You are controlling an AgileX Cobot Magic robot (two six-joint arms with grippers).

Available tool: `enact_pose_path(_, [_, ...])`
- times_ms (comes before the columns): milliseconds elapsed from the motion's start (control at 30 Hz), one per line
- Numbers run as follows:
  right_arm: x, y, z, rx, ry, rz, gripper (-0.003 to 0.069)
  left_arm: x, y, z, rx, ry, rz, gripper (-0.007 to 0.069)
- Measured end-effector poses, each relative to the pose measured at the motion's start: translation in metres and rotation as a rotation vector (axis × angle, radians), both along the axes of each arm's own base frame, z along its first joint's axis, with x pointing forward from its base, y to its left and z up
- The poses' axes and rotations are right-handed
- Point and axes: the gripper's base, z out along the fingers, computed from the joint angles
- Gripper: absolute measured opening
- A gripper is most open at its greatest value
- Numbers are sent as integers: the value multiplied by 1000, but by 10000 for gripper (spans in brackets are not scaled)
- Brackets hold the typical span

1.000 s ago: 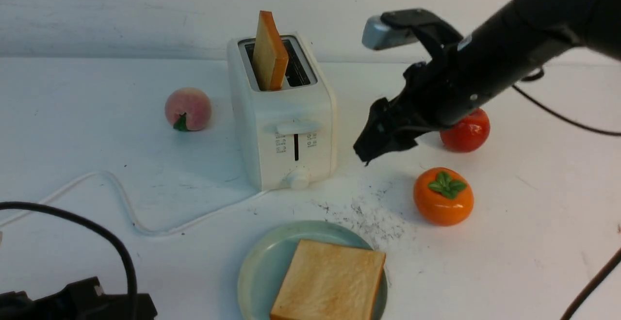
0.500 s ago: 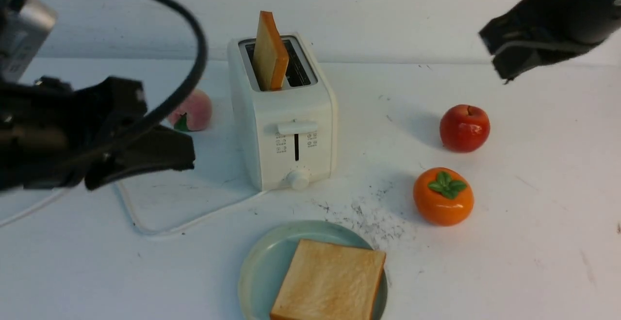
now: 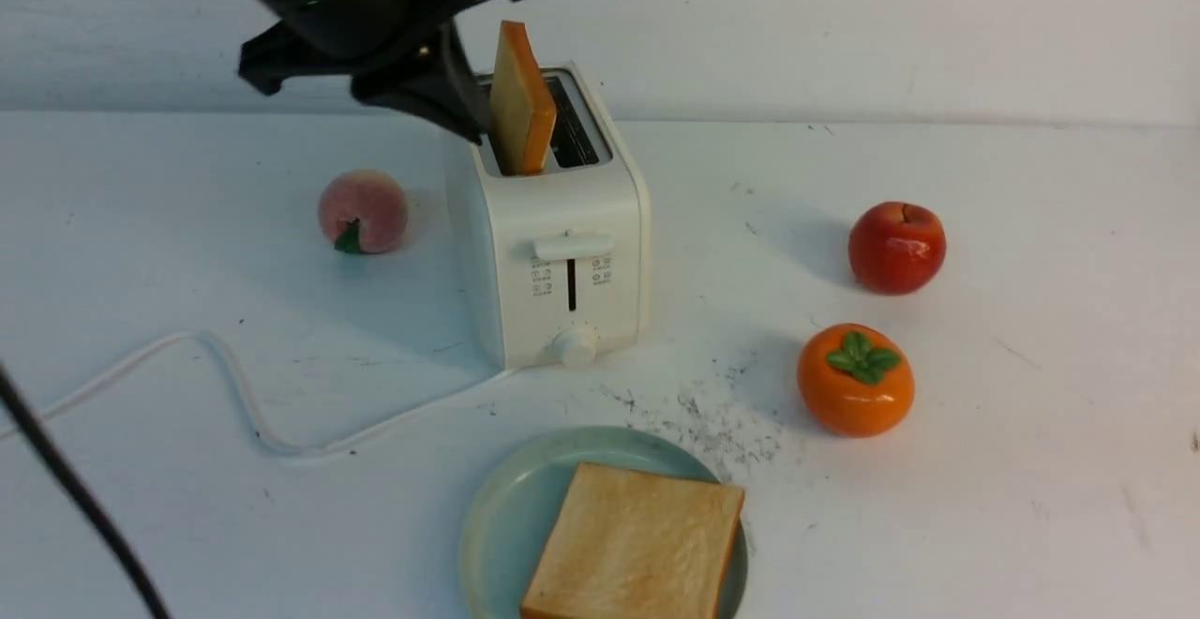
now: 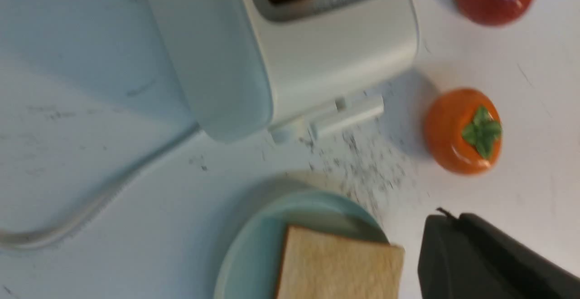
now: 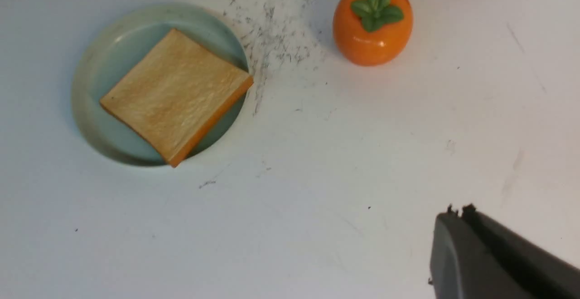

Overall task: Take toasted bread from bread machine on white table place on plate.
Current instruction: 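Reach for a toast slice standing in the toaster with the left gripper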

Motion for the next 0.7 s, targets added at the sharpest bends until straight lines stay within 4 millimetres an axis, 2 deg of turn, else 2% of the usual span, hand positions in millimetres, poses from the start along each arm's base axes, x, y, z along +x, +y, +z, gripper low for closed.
enact_pose_path(67, [-9,-4,-9,15,-50,-7,-16,8,-13,2,43,-33,64,-11])
enact_pose_path(167, [-14,-7,-25,31,-74,-15,-13,18,-31,0,108,-86,151,34])
enact_pose_path(267, [-12,-6,-37,48,-89,-29,-11,26,-50,-9,172,-144,193,141])
enact_pose_path(300, [-12,-6,-39,48,-86,-30,-11,27,-51,-11,171,-142,195,150])
enact_pose_path(400, [-10,-5,-44,50,-94,-31,-8,37,-67,-27,209,-184,195,301])
enact_pose_path(567, [-9,-5,-43,49,-111,-32,-8,47,-71,-37,241,-227,197,430])
enact_pose_path(700, [-9,-5,-43,49,-111,-32,-8,53,-69,-41,293,-264,206,450])
